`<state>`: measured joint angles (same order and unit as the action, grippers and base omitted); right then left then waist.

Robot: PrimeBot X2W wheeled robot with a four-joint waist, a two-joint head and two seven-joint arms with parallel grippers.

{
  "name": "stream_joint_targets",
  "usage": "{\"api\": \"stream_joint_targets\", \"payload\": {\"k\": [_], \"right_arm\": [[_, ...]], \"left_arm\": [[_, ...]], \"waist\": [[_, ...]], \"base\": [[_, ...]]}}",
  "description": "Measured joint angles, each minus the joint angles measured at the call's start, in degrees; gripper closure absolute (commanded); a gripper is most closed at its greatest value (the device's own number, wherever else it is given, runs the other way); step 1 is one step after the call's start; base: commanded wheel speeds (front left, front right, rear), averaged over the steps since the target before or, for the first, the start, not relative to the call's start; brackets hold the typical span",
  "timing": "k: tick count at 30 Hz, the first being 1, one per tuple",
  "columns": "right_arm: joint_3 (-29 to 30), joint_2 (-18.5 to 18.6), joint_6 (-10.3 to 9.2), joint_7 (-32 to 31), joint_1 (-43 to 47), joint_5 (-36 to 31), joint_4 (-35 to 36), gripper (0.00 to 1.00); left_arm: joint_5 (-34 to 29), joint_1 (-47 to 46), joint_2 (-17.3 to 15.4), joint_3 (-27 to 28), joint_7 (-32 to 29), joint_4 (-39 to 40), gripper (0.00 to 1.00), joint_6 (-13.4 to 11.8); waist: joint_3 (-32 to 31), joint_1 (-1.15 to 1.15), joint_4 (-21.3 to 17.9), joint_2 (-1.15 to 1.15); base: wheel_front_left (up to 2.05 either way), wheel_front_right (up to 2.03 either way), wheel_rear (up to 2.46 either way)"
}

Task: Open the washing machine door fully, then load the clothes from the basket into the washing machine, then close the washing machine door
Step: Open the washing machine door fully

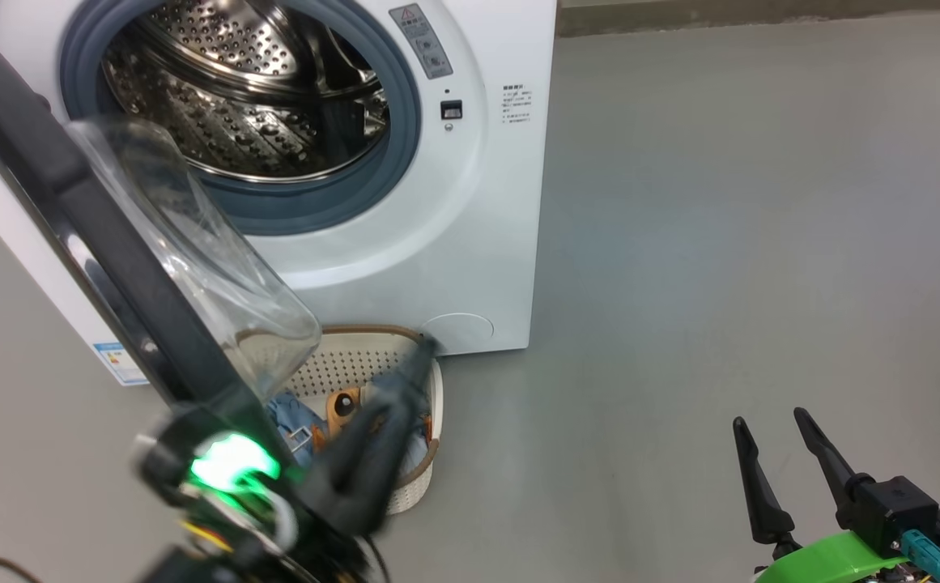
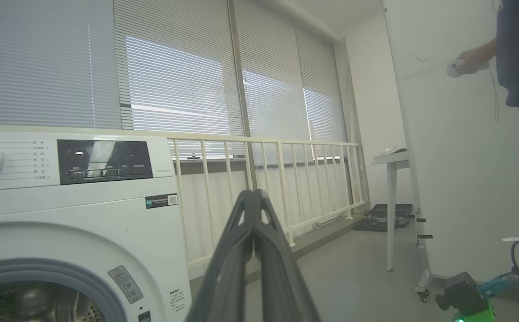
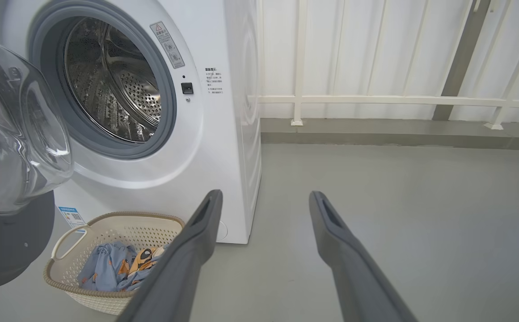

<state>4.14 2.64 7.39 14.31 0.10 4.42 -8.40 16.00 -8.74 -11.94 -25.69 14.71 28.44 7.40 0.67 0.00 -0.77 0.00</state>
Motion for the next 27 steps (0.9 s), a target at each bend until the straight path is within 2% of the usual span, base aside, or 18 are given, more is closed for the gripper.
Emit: {"api": "stream_joint_targets", "payload": {"k": [8, 27], "right_arm": [[-0.6, 0.0, 0.0, 0.0, -0.1, 0.0, 0.0, 0.0], [-1.6, 0.0, 0.0, 0.0, -1.6, 0.0, -0.5, 0.0]], "left_arm": [[0.6, 3.9, 0.2, -5.4, 0.0, -6.9, 1.0, 0.0], [0.5, 6.5, 0.2, -5.4, 0.0, -19.5, 1.0, 0.0]], "waist": [[1.1, 0.0, 0.1, 0.0], [3.9, 0.0, 0.0, 0.0]], "base": [[0.0, 0.0, 0.0], [0.0, 0.0, 0.0]]}}
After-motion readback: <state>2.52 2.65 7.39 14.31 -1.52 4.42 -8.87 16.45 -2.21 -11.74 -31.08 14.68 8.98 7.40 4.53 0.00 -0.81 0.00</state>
